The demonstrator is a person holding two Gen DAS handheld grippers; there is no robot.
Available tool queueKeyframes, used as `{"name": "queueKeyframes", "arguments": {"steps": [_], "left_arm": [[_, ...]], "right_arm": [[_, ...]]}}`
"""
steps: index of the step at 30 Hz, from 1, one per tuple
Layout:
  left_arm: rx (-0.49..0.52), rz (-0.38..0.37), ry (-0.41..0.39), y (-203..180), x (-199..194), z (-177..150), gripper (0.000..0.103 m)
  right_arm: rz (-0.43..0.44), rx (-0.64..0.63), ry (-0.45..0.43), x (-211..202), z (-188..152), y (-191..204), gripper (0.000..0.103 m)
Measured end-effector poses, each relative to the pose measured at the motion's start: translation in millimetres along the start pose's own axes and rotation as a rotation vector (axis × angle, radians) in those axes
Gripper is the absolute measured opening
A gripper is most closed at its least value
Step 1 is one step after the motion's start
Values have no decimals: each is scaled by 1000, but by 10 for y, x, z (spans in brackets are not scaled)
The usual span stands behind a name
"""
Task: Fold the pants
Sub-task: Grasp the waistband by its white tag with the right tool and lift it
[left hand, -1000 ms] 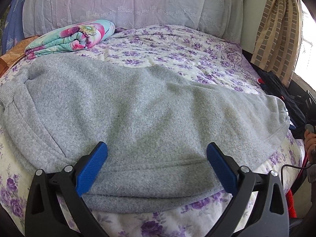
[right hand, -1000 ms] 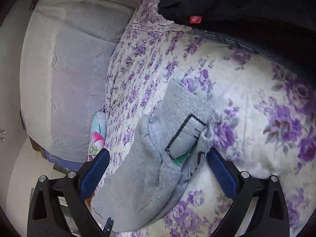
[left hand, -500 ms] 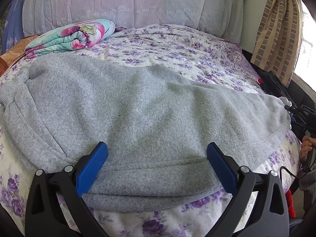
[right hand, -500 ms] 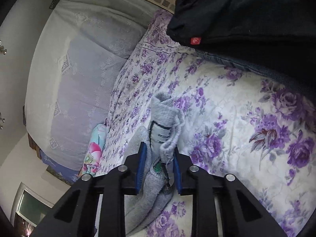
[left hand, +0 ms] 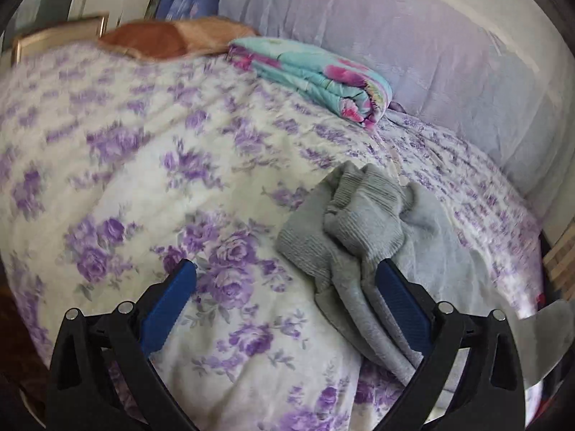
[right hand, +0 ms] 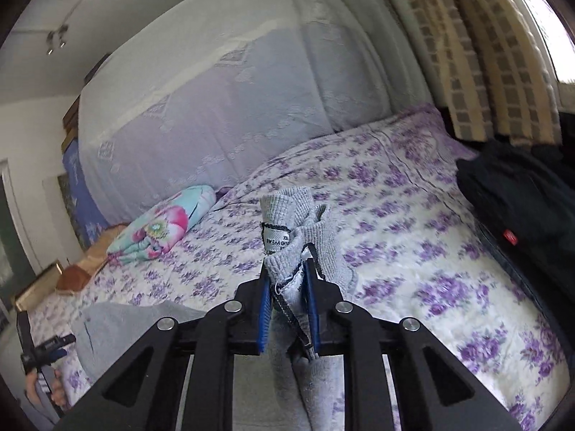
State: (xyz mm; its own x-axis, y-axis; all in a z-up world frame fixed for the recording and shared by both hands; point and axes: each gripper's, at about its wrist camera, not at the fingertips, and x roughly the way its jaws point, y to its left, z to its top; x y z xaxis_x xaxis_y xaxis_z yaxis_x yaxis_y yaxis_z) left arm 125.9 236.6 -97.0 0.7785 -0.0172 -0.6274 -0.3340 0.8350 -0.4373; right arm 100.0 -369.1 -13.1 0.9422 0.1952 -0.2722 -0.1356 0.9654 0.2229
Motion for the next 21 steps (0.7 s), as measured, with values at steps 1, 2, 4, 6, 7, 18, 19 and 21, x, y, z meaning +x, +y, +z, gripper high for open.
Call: {"name": "queueKeyframes", "arguments": {"steps": [1,2,4,6,7,18,19,21], "left_arm": [[-52,-34,5,102,21,13,98],[-67,-44,-8,151,0,22,98],[-36,-15,-33,120,-22,21,98],[3,26,-46,96,15,-7,98],[17,39,-59,86,29,-24,99],[31,22,-110,90,43,-46,99],[31,19,-110,93,44,-45,99],[29,10,-110,102,50,-37,99]], "right_arm": [[11,-41,-1,37,12,144,17],[26,-77,0,68,19,281,17],[57,-161,7,155,7,590,17],[87,-248,22,249,-47,891,17],[101,-293,36,303,-94,1041,17],[129,-793,320,793,-1229,2019,29],[152,-822,327,752,-1257,2065,50],[192,-843,333,653,-1249,2109,64]]}}
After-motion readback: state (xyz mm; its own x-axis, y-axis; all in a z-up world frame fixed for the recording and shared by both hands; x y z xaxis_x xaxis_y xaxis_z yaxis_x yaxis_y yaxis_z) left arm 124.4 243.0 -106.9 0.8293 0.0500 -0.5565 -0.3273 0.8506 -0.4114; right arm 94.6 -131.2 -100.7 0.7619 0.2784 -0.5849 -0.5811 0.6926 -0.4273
